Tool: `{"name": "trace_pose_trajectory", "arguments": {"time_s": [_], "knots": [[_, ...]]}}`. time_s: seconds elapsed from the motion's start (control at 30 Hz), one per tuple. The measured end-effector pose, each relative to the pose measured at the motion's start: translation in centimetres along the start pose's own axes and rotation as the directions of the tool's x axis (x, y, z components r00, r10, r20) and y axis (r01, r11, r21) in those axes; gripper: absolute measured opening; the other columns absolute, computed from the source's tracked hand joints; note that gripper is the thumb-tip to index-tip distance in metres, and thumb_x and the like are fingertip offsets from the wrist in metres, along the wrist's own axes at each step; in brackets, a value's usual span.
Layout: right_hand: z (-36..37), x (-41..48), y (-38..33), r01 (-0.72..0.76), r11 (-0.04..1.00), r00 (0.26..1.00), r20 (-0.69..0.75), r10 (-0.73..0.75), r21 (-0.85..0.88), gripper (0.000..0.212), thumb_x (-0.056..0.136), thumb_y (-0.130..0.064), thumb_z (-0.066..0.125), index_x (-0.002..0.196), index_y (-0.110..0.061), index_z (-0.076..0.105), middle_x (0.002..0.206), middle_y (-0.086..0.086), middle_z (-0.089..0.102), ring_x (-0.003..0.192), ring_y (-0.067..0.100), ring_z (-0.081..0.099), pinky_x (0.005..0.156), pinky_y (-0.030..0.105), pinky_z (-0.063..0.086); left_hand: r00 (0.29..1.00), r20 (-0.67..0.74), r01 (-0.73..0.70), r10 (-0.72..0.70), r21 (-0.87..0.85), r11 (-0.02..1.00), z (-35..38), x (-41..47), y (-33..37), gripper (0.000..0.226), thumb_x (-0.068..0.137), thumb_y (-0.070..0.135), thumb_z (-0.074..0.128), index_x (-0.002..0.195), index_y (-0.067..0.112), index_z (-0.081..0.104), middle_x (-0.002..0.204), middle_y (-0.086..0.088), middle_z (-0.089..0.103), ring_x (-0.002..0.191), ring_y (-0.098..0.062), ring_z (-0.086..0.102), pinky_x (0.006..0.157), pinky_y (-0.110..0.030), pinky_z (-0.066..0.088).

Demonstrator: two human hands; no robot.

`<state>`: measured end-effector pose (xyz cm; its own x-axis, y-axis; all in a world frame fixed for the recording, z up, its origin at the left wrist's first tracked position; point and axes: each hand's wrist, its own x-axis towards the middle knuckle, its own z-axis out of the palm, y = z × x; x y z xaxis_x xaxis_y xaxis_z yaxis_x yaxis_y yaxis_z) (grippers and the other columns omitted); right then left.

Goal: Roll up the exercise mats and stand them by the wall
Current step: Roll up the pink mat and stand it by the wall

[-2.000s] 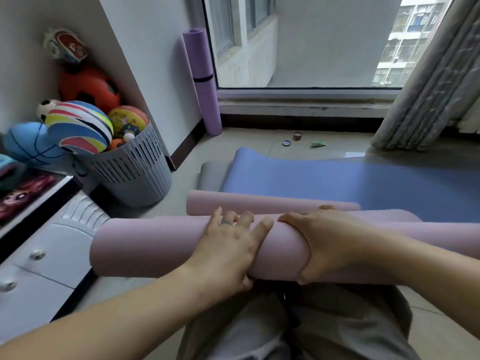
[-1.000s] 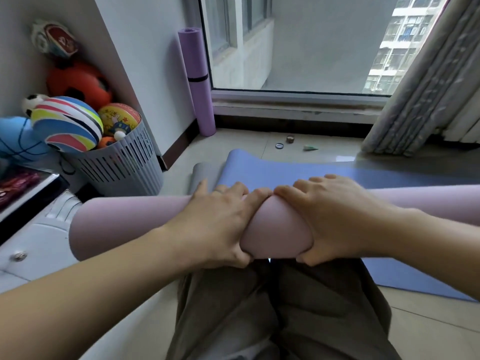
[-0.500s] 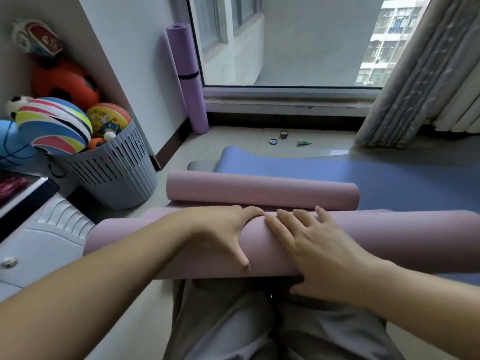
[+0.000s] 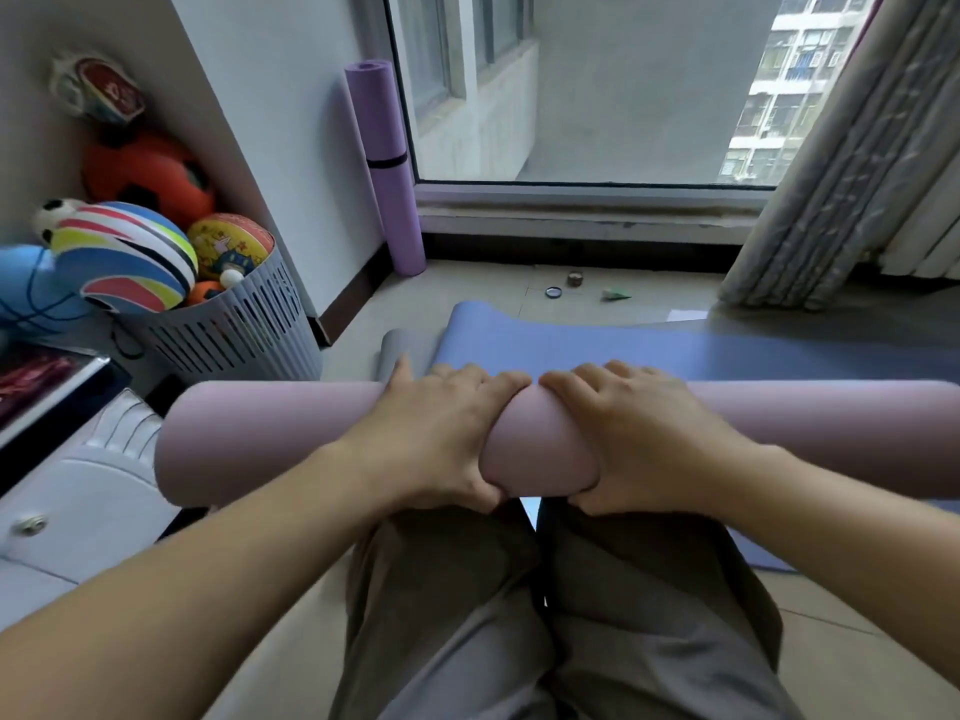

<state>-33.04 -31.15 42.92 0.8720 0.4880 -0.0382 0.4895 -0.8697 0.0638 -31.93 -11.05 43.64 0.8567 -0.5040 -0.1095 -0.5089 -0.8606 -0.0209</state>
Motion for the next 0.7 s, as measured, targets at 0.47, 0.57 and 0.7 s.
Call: {"name": "trace_pose_trajectory", "arguments": {"time_s": [0.47, 0.57, 0.7], "knots": [[1.5, -1.3, -1.6, 0.035, 0.981, 0.964, 0.252, -0.083, 0.189, 0.087, 0.055, -0.061, 0.074, 0.129, -0.03, 0.04, 0.115, -0.008, 0.056, 0.102, 0.018, 0.056, 0.083, 0.034, 0.048, 0.933, 0.352, 0.0, 0.077, -0.213, 0.977, 1.3, -0.9, 0.1, 0.091, 0.06, 0.064, 0.073, 0.134, 0.046, 0.026, 0.127, 0.013, 0.053, 0.112, -0.015, 0.052, 0.098, -0.039, 0.04], [1.4, -0.2, -0.8, 0.022, 0.968, 0.946, 0.308, -0.1, 0.248, 0.087, 0.055, -0.06, 0.078, 0.128, -0.031, 0.041, 0.117, -0.009, 0.058, 0.101, 0.015, 0.056, 0.084, 0.033, 0.047, 0.904, 0.421, 0.054, 0.073, -0.283, 0.958, 0.6, 0.1, -0.9, 0.089, 0.061, 0.069, 0.071, 0.137, 0.049, 0.029, 0.13, 0.016, 0.048, 0.116, -0.01, 0.048, 0.1, -0.034, 0.041], [1.0, 1.6, 0.8, -0.06, 0.932, 0.882, 0.456, -0.117, 0.357, 0.089, 0.061, -0.051, 0.083, 0.135, -0.032, 0.038, 0.122, -0.01, 0.055, 0.101, 0.011, 0.052, 0.088, 0.029, 0.044, 0.99, 0.112, -0.084, 0.08, 0.033, 0.996, 1.3, -0.5, 0.7, 0.09, 0.068, 0.075, 0.059, 0.141, 0.034, 0.028, 0.128, 0.001, 0.037, 0.114, -0.021, 0.043, 0.102, -0.038, 0.033]]}}
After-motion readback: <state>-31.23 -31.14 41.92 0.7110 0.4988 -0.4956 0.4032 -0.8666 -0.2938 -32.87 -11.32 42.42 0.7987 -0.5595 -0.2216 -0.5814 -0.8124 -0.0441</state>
